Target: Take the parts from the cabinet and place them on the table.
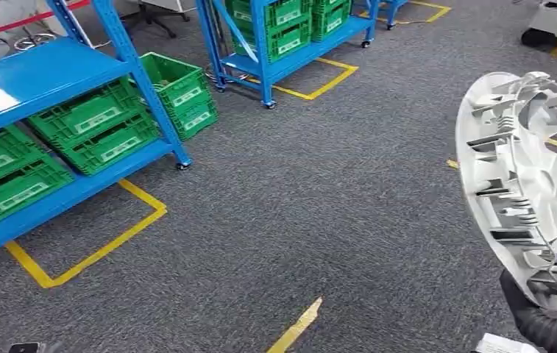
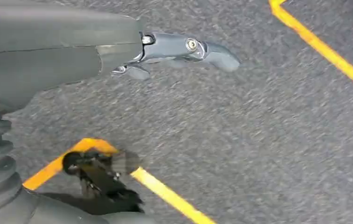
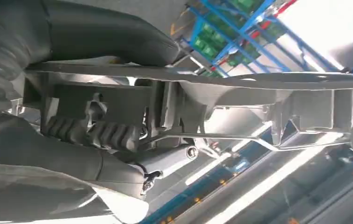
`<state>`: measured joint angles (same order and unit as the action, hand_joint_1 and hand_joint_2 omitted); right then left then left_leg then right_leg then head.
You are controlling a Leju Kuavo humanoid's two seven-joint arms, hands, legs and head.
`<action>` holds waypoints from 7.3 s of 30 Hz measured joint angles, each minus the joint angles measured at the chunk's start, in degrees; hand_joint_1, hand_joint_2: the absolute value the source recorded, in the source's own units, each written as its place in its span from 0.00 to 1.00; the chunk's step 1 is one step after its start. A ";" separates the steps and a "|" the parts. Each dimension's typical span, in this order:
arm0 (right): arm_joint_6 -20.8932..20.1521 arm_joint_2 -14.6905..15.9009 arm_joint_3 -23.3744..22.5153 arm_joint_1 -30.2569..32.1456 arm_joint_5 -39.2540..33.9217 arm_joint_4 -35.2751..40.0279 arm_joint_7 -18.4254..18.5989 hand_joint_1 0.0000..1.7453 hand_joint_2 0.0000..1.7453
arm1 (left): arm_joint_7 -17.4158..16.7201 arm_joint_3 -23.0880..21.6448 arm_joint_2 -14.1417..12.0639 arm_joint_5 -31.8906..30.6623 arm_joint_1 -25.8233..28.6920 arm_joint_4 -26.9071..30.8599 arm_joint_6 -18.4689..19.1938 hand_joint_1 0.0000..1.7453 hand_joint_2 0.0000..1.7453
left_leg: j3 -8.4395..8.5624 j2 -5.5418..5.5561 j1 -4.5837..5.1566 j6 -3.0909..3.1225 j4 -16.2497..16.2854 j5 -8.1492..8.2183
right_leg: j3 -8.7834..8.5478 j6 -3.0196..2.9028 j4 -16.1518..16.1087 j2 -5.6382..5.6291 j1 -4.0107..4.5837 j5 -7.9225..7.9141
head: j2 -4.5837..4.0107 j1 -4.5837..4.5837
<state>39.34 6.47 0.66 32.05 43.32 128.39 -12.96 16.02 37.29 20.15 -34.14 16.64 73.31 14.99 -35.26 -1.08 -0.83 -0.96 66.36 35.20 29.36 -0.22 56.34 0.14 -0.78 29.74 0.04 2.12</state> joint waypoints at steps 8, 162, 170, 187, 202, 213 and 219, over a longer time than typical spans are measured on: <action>0.02 -0.07 0.07 -0.14 0.15 0.00 -0.02 1.00 1.00 | 0.04 0.04 -0.35 -0.17 0.06 -0.09 0.10 0.00 1.00 | 10.74 2.45 4.22 7.92 -9.63 -4.42 | 3.42 -1.59 0.78 -3.23 2.82 -3.57 | 0.00 0.95; -33.55 25.29 20.19 -3.82 18.16 2.86 50.45 1.00 1.00 | -4.17 -22.93 -14.64 18.16 -4.55 -13.13 -9.22 0.00 1.00 | -0.08 1.40 2.23 2.18 -7.74 -9.76 | -2.09 0.79 1.29 -0.95 -0.30 3.19 | 0.00 -0.92; -31.85 25.38 20.04 0.07 22.32 5.92 52.78 1.00 1.00 | -4.17 -23.15 -14.78 17.86 -3.51 -13.05 -9.99 0.00 1.00 | 2.11 -0.15 1.79 3.54 -9.71 -8.90 | 8.10 2.01 17.98 -0.68 -0.15 10.69 | 0.00 -0.72; -28.26 24.22 17.12 6.34 25.77 11.58 52.98 1.00 1.00 | -4.39 -22.60 -14.51 14.34 -1.90 -13.00 -10.62 0.00 1.00 | -3.27 0.65 1.22 0.97 8.81 1.07 | 3.01 0.51 2.53 -2.85 -0.18 -0.56 | 0.00 -0.72; -22.40 20.28 11.45 9.41 16.97 10.71 47.26 1.00 1.00 | -9.97 -20.72 -13.88 7.23 -0.67 -13.11 -9.73 0.00 1.00 | 4.23 -1.36 1.57 3.50 -9.99 -7.29 | 11.06 3.23 18.18 -0.53 -0.35 6.54 | 0.00 -0.07; -34.84 20.50 0.13 1.66 2.14 5.00 39.63 1.00 1.00 | -10.16 -16.02 -12.94 9.44 -2.86 -12.09 -7.87 0.00 1.00 | 2.99 -0.40 1.42 0.59 -4.42 -2.74 | 1.40 0.47 0.63 0.68 -0.37 -0.78 | 0.00 -0.28; -40.37 20.55 -3.41 -2.24 -3.90 0.89 37.44 1.00 1.00 | -9.38 -13.99 -12.68 10.05 -2.76 -12.11 -7.80 0.00 1.00 | 0.34 0.63 0.93 0.62 1.83 -3.25 | 1.45 0.30 0.77 -1.88 -0.35 -1.00 | 0.00 -0.26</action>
<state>-1.03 27.02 -2.76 29.81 39.42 129.28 24.48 6.65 23.30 7.48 -24.09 13.88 61.20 7.19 -34.92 -0.44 0.10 -0.33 68.18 31.95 30.80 0.08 57.10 -1.74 -1.13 28.74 0.04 1.86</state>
